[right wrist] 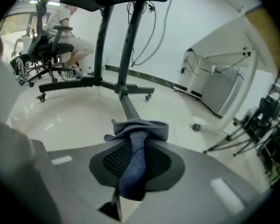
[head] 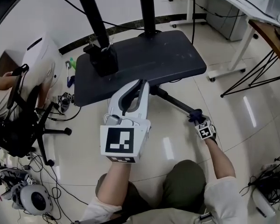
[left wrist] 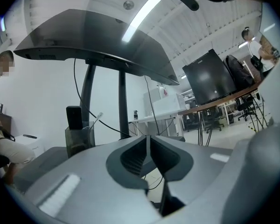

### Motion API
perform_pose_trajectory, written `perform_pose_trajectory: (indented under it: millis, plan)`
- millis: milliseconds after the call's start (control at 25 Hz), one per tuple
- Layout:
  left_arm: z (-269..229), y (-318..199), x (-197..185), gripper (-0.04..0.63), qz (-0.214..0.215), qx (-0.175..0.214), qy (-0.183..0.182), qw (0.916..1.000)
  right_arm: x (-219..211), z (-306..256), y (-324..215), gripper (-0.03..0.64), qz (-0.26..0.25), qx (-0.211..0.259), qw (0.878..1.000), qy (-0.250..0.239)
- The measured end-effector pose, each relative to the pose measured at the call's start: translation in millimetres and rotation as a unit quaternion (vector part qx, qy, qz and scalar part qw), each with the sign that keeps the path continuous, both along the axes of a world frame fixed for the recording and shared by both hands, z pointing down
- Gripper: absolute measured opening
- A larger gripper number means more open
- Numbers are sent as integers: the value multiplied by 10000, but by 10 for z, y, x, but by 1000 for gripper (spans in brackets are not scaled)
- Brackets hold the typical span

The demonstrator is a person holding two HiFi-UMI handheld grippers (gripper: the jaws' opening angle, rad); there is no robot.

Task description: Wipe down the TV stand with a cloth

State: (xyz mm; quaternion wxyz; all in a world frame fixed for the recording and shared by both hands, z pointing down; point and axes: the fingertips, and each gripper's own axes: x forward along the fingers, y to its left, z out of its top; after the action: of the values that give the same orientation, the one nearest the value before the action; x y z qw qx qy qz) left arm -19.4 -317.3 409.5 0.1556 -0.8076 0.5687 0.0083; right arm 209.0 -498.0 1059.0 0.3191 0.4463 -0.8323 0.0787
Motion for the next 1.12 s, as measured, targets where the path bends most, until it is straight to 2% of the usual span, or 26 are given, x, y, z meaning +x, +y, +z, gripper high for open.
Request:
perform_pose_trajectory:
  millis: [80,160,240,320,400,520,600,680,800,960,1120]
  plan:
    - [28,33,32,114,43,-189,31,9998,667,68,329,75,474,-139,9988,26]
    - [-13,50,34,114,98,-65,40,9999,893,-124,485,75,779,-51,9966,-264]
    - [9,54,54,114,80,-188,69,9998,636,-652,565,75,631,349,9958,-572]
    - [-26,54,71,114,77,12,93,9999,56,-1539,725,75,236,941,9901,-1014]
    - [-67,124,-8,114,2,162,86,9998,-644,-2685,1030,74,-168,1575,9745,-1592]
    - [-119,261,-219,114,-199,246,49,9995,-1506,-4480,1614,75,-806,2445,9394,-2265]
    - [-139,311,-306,114,-305,265,35,9992,-1753,-5447,1943,75,-1109,2883,9127,-2675]
    - [-152,340,-351,114,-371,286,9,9989,-1756,-6109,2140,75,-1152,3249,8911,-2952]
    - [-160,399,-435,114,-400,305,31,9987,-1656,-6595,2252,75,-1033,3540,8746,-3146]
    - [-201,471,-524,114,-417,305,114,9986,-1693,-6853,2300,75,-922,3774,8714,-2995]
    - [-380,332,-622,114,-665,452,14,9968,-1850,-7093,2153,75,-814,4030,8650,-2874]
